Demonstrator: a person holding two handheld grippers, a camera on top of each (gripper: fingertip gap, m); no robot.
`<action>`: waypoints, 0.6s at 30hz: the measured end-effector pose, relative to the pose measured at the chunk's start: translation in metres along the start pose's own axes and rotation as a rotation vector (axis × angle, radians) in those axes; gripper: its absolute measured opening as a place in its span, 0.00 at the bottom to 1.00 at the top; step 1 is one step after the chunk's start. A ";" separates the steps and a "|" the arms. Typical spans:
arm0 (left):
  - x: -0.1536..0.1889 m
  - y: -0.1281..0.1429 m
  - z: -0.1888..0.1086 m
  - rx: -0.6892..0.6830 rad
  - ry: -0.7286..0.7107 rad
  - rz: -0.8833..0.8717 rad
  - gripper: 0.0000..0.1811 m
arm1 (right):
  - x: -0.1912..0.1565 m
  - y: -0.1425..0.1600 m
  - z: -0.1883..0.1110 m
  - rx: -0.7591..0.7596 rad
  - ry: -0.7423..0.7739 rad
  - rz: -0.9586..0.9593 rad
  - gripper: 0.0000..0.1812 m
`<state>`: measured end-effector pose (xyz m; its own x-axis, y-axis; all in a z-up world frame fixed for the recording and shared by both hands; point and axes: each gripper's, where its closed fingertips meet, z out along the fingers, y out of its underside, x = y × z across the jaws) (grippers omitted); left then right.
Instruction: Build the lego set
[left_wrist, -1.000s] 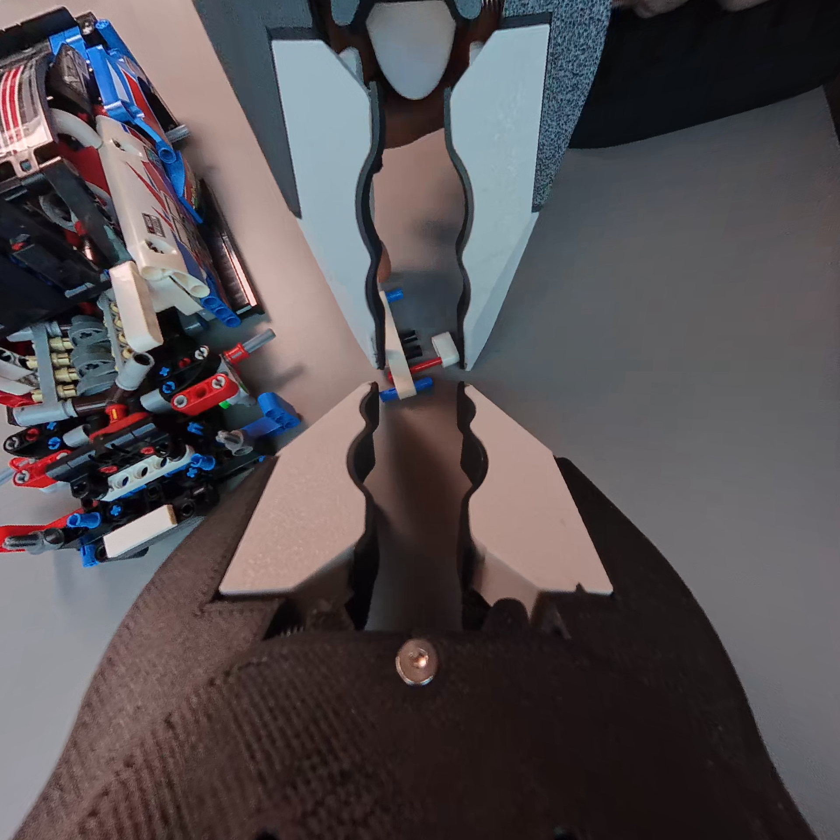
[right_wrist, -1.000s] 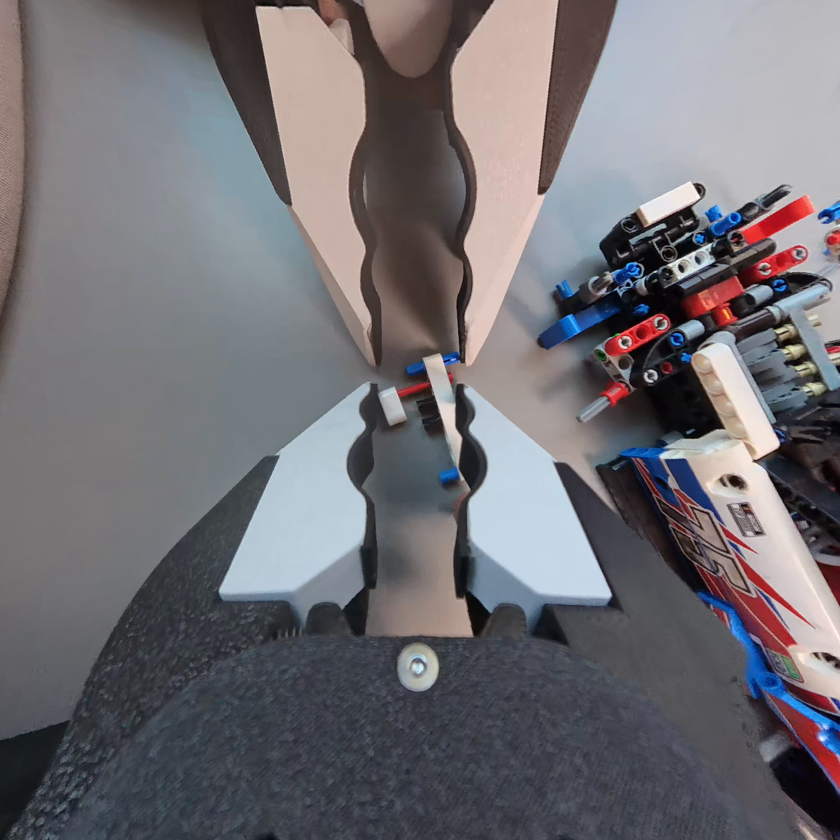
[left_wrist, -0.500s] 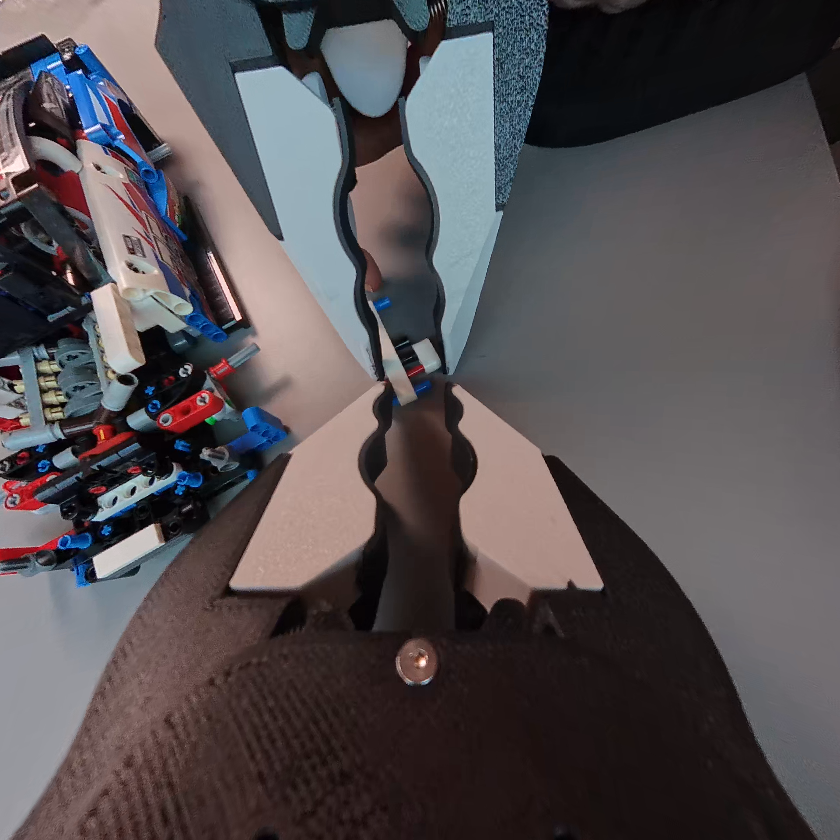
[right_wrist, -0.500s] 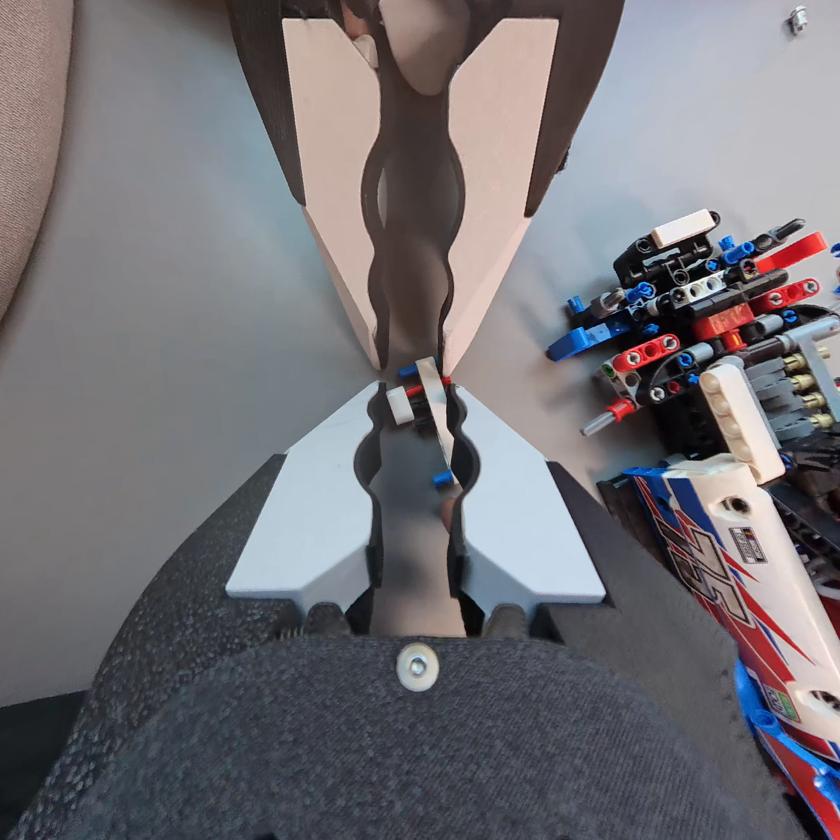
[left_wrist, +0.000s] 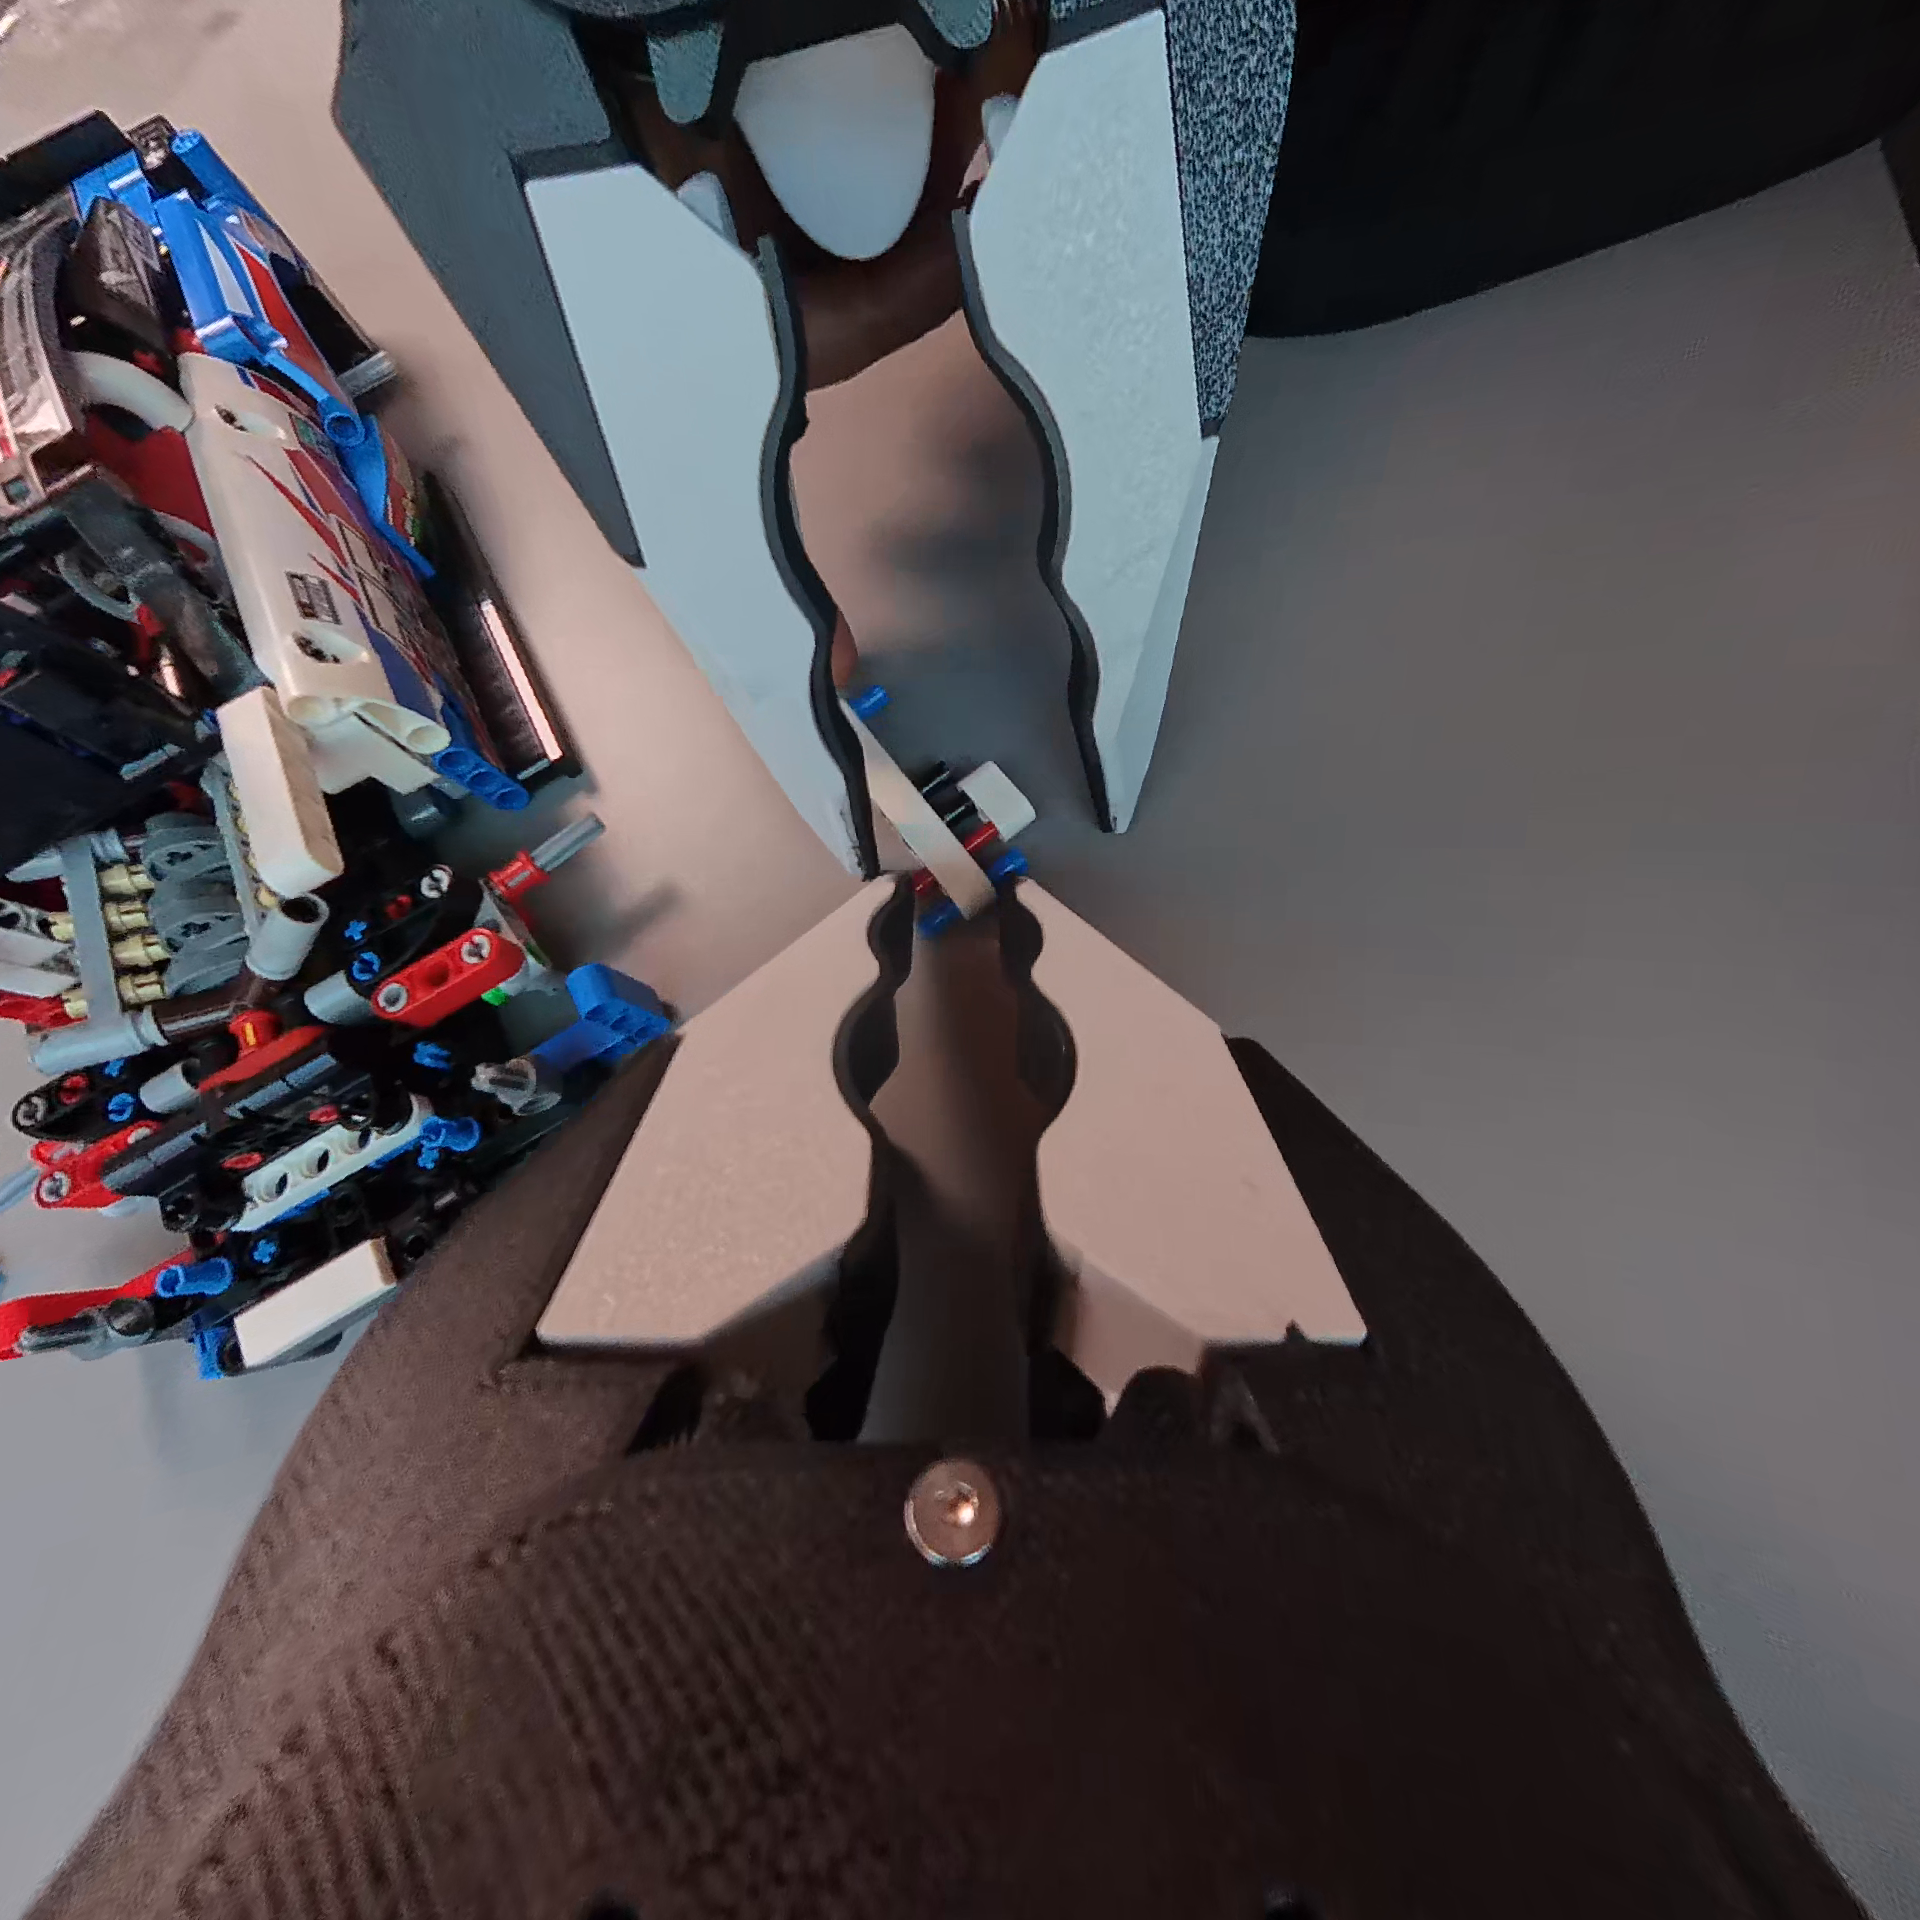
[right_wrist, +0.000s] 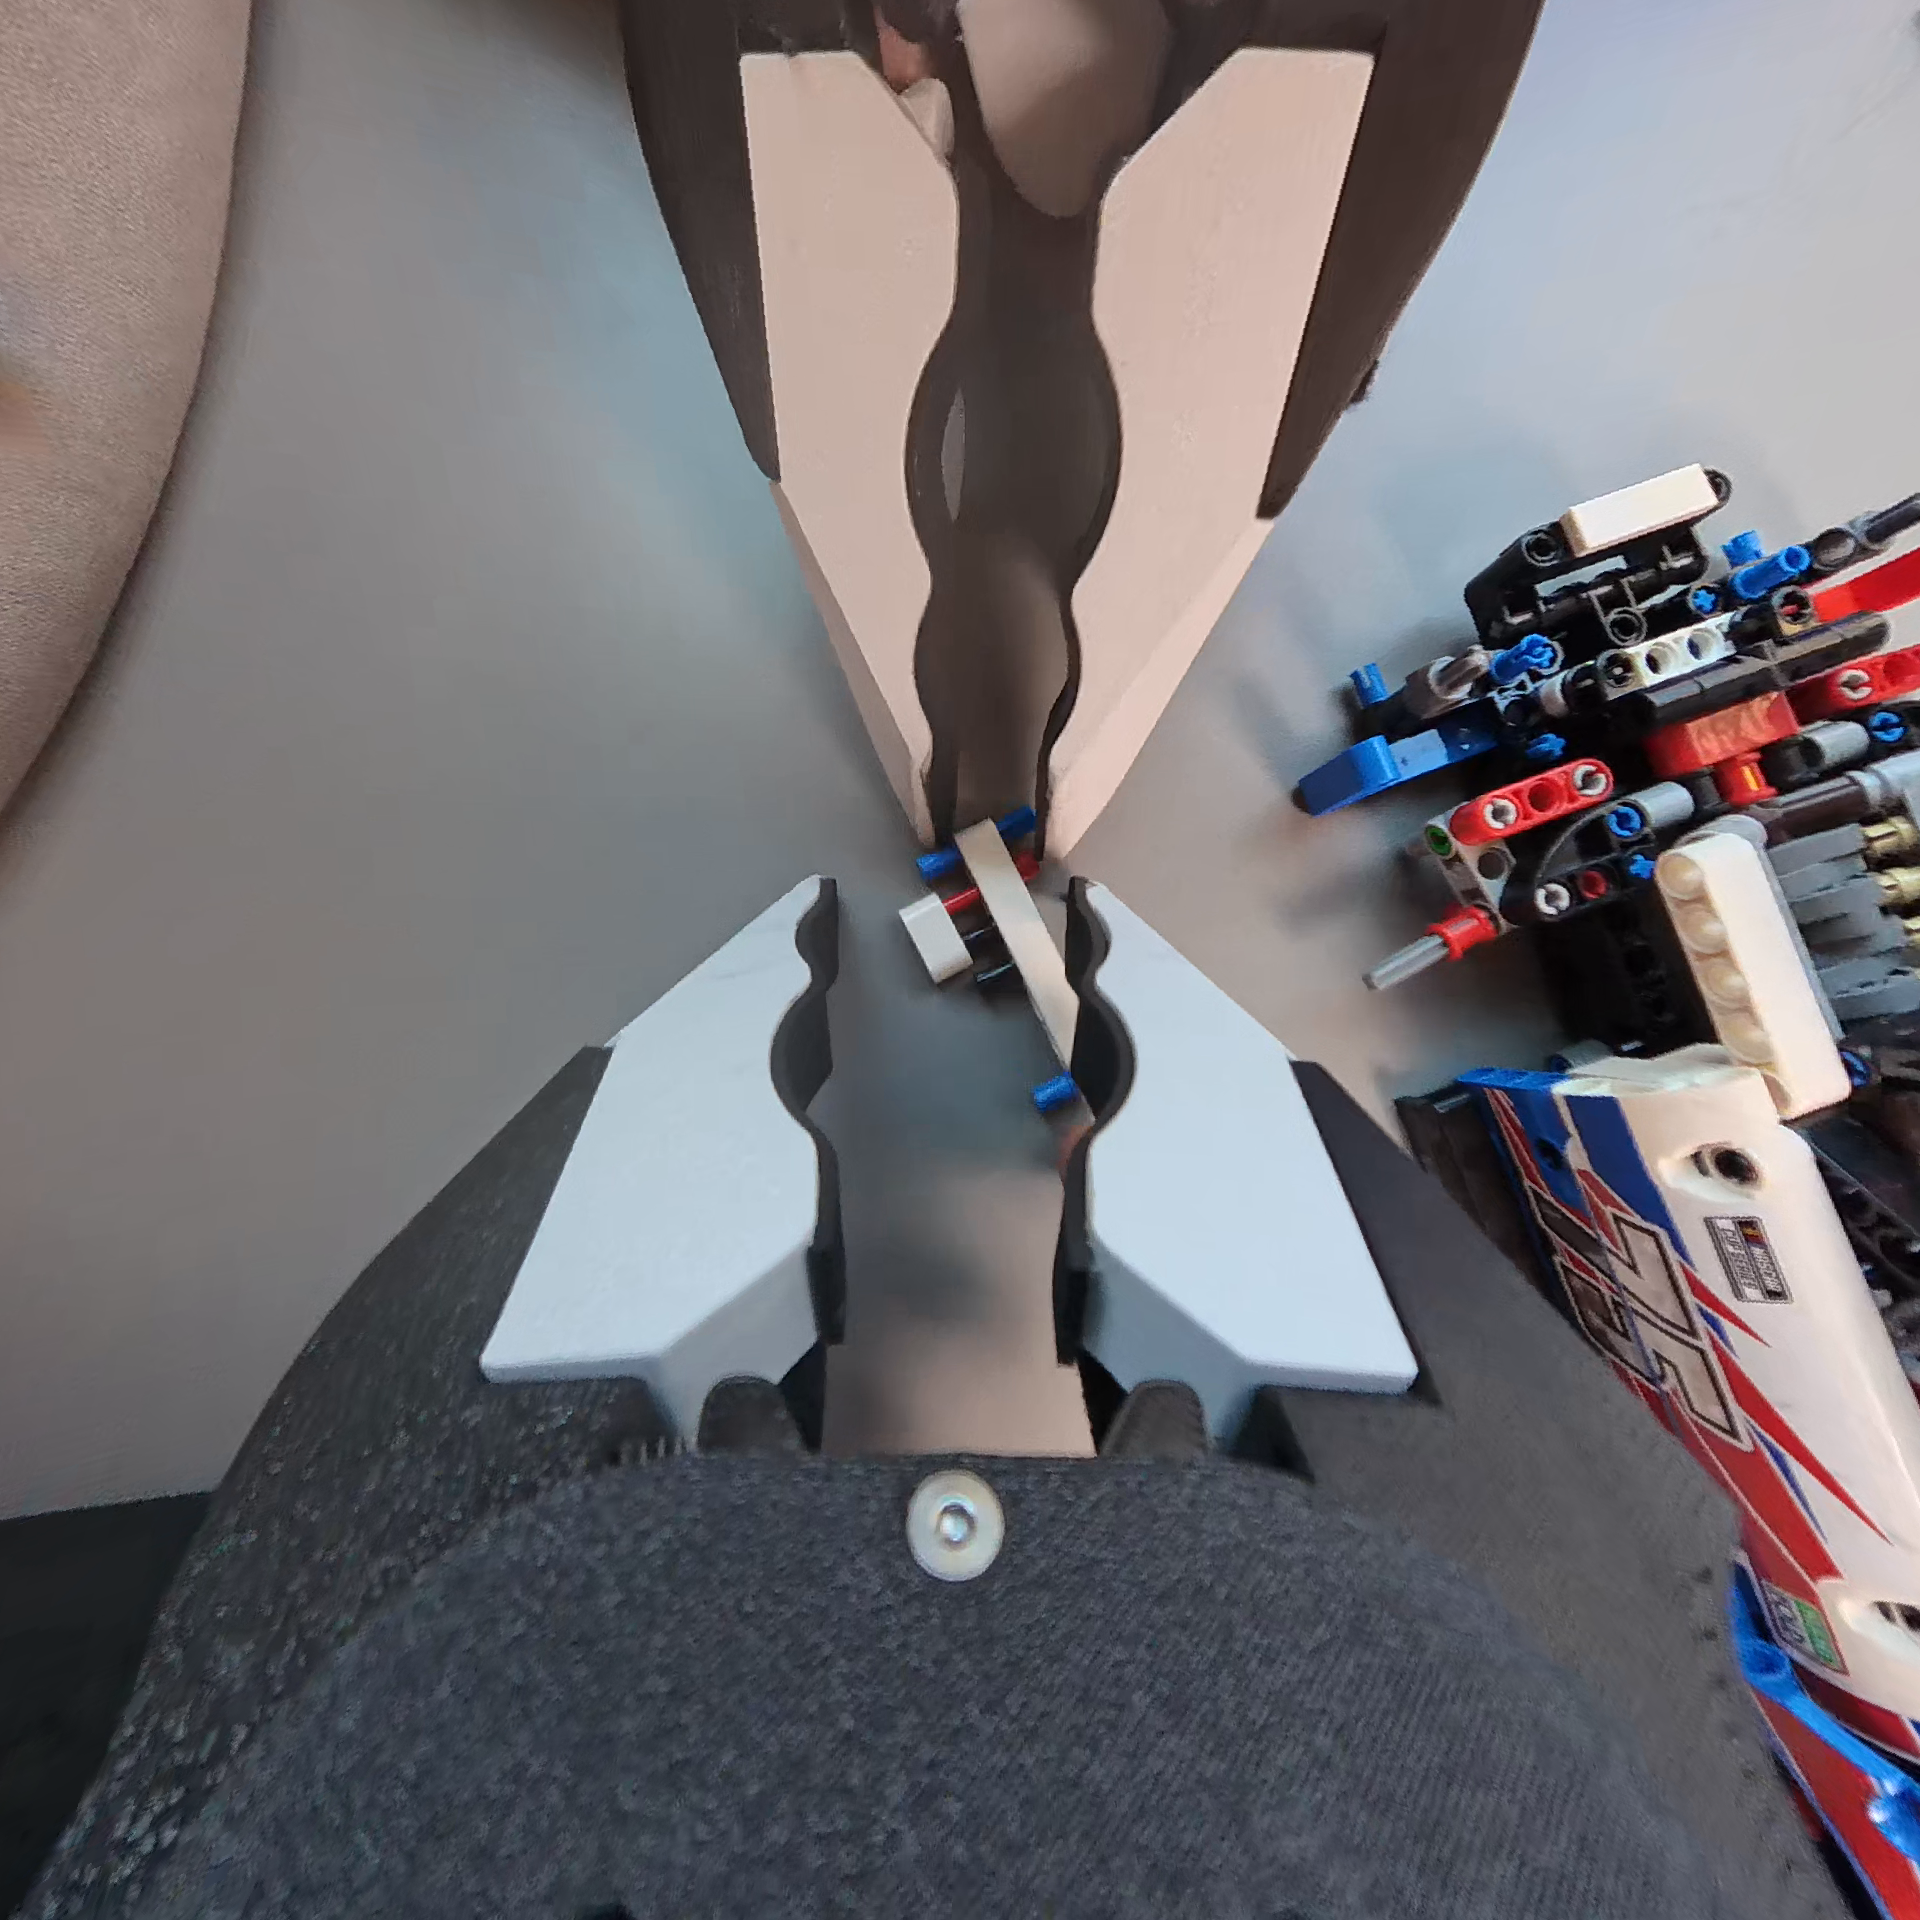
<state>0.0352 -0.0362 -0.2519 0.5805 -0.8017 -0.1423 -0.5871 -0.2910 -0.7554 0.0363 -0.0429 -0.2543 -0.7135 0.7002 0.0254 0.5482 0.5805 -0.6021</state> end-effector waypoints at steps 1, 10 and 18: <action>0.000 -0.001 0.001 -0.003 0.000 0.002 0.08 | -0.002 0.001 0.000 -0.004 -0.007 0.003 0.23; 0.004 -0.003 0.003 0.001 0.028 0.026 0.06 | 0.001 0.010 -0.007 0.001 -0.005 0.025 0.17; 0.006 -0.004 0.004 -0.009 0.060 -0.058 0.19 | -0.001 0.009 -0.006 0.013 0.007 0.016 0.13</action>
<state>0.0428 -0.0379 -0.2521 0.5787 -0.8134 -0.0597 -0.5591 -0.3424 -0.7551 0.0444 -0.0359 -0.2546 -0.7016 0.7122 0.0218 0.5534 0.5639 -0.6129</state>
